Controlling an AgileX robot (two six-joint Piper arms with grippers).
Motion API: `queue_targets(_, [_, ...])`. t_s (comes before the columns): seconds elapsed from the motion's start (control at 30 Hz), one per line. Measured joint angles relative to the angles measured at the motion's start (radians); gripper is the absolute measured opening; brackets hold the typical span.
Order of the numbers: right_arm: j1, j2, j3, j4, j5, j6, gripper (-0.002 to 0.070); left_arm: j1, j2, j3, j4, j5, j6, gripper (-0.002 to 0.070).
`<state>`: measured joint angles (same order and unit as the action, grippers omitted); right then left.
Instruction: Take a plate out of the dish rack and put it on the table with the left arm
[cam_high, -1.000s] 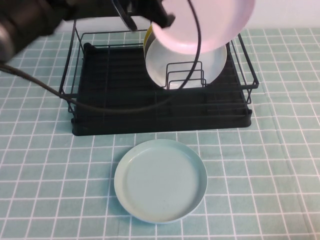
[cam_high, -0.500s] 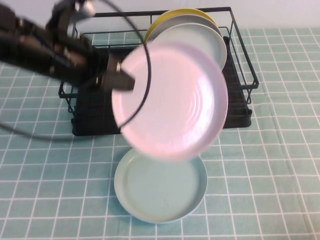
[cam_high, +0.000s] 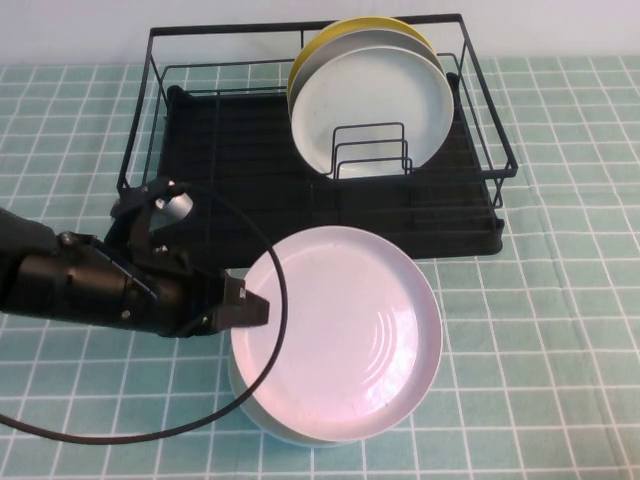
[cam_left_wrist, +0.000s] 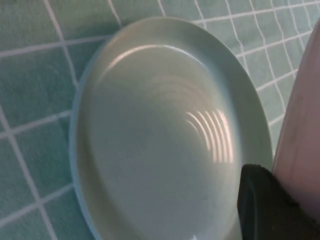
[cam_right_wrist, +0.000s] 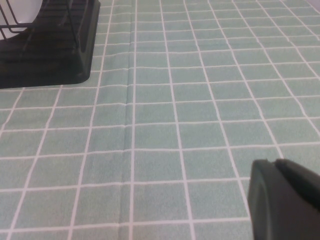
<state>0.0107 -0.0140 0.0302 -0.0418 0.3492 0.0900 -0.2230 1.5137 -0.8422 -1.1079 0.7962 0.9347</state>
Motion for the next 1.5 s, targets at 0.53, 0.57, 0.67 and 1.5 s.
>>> queue_targets(0.53, [0.0,0.0,0.0,0.0,0.0,0.0,-0.0018,0.0,0.125,0.001,-0.036,-0.091,0.124,0.0456])
queue_targets(0.57, [0.0,0.0,0.0,0.0,0.0,0.0,-0.0018,0.0,0.125,-0.002,-0.019,-0.091,0.122,0.0461])
queue_targets(0.67, [0.0,0.0,0.0,0.0,0.0,0.0,-0.0018,0.0,0.113,-0.019,0.079,-0.091,0.068,0.0467])
queue_targets(1.5, [0.0,0.0,0.0,0.0,0.0,0.0,-0.0018,0.0,-0.919,0.22,0.991,-0.104,-0.583,0.0])
